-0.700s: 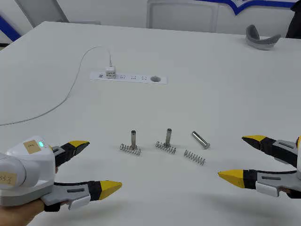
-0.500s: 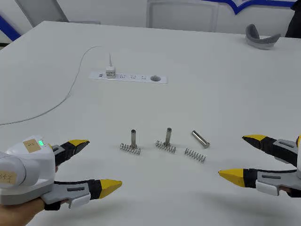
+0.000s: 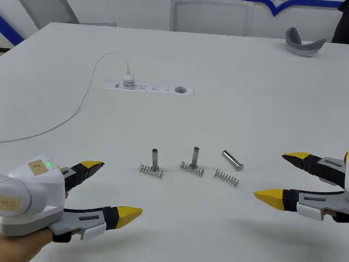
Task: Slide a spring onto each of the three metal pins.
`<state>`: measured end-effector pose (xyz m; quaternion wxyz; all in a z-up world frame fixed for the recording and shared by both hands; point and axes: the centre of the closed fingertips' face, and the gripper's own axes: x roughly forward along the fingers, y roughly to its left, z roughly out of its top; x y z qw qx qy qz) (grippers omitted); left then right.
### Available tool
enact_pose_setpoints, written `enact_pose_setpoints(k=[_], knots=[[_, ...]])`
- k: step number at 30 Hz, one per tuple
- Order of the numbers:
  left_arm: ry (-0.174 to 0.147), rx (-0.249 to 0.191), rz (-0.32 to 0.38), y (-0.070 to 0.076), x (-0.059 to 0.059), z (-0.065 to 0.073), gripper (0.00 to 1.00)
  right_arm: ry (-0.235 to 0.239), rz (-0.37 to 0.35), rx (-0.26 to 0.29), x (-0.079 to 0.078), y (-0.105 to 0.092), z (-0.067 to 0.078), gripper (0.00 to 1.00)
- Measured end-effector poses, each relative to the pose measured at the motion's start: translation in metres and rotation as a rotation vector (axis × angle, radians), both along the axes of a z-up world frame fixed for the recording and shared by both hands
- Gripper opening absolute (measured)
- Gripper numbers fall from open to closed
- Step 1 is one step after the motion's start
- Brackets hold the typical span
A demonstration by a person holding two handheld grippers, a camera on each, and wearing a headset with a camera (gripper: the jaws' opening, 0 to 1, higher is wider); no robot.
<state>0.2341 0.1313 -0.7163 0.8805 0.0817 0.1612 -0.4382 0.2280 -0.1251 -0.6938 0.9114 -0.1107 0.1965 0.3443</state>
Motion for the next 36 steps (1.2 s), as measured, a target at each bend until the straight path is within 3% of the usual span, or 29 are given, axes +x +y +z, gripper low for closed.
enact_pose_setpoints(k=[14,28,36], knots=[[-0.001,-0.006,0.003,-0.001,-0.001,0.001,0.81,0.013,-0.019,-0.022,0.012,-0.003,0.004,0.65],[-0.001,-0.005,0.003,-0.001,-0.001,0.001,0.81,0.033,-0.039,-0.087,0.039,0.004,0.003,0.58],[-0.001,-0.005,0.001,-0.003,-0.001,0.001,0.8,0.063,-0.07,-0.108,0.055,0.009,0.001,0.48]])
